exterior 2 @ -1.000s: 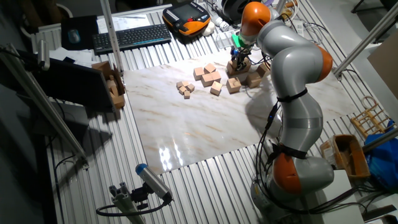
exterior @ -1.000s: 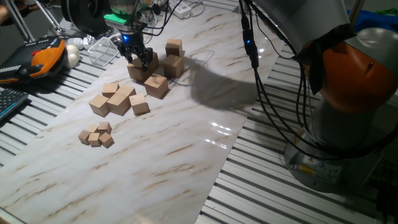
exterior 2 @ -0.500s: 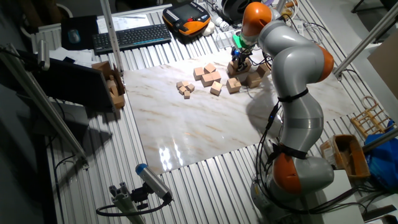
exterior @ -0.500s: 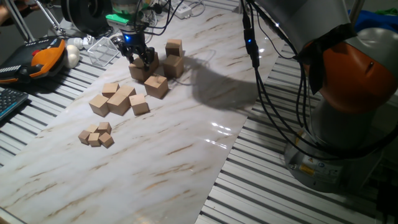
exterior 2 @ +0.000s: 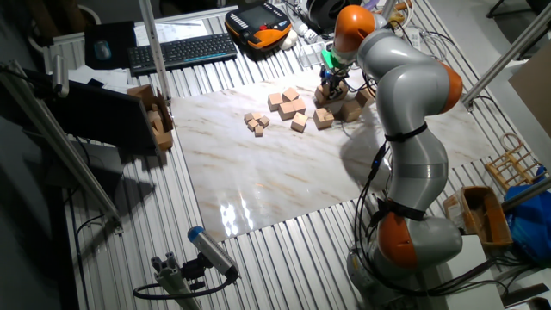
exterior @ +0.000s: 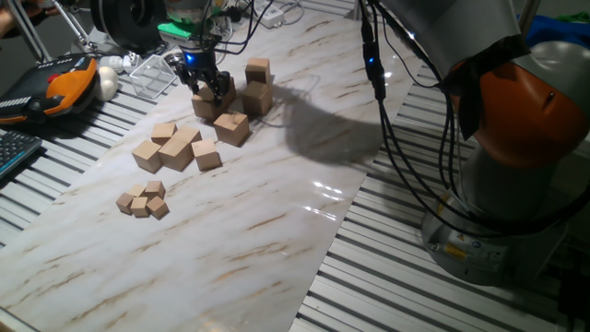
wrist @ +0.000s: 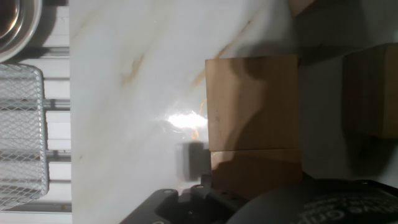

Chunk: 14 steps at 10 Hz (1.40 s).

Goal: Stack the blocks into a pyramid shape

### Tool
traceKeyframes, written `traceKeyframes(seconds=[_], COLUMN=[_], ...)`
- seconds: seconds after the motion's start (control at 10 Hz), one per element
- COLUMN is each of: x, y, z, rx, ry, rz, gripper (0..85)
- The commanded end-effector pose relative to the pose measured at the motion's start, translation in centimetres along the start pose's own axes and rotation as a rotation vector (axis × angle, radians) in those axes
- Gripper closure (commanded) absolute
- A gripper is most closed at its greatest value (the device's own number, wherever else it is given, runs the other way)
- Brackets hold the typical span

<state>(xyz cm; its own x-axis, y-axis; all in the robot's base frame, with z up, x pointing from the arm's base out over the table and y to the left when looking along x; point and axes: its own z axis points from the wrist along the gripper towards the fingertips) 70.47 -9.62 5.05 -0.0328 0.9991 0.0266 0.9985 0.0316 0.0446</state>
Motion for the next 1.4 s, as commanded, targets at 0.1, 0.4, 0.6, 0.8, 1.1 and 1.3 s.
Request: traceKeyframes(seconds=[0.1, 0.4, 0.6, 0.8, 1.1, 1.3], x=[0.00, 0.01, 0.03, 0.05, 0.07, 0.08], y=[0.01, 0.03, 0.06, 0.09, 0.14, 0.15], z=[-0.03, -0.02, -0.05, -0.03, 0.00, 0.06], rx=[-0.003, -0.016, -0.024, -0.029, -0.032, -0.027], ry=[-0.002, -0.004, -0.004, -0.004, -0.004, -0.004], rz=[0.000, 0.004, 0.003, 0.007, 0.007, 0.007], gripper=[85.0, 85.0, 85.0, 68.0, 34.0, 17.0])
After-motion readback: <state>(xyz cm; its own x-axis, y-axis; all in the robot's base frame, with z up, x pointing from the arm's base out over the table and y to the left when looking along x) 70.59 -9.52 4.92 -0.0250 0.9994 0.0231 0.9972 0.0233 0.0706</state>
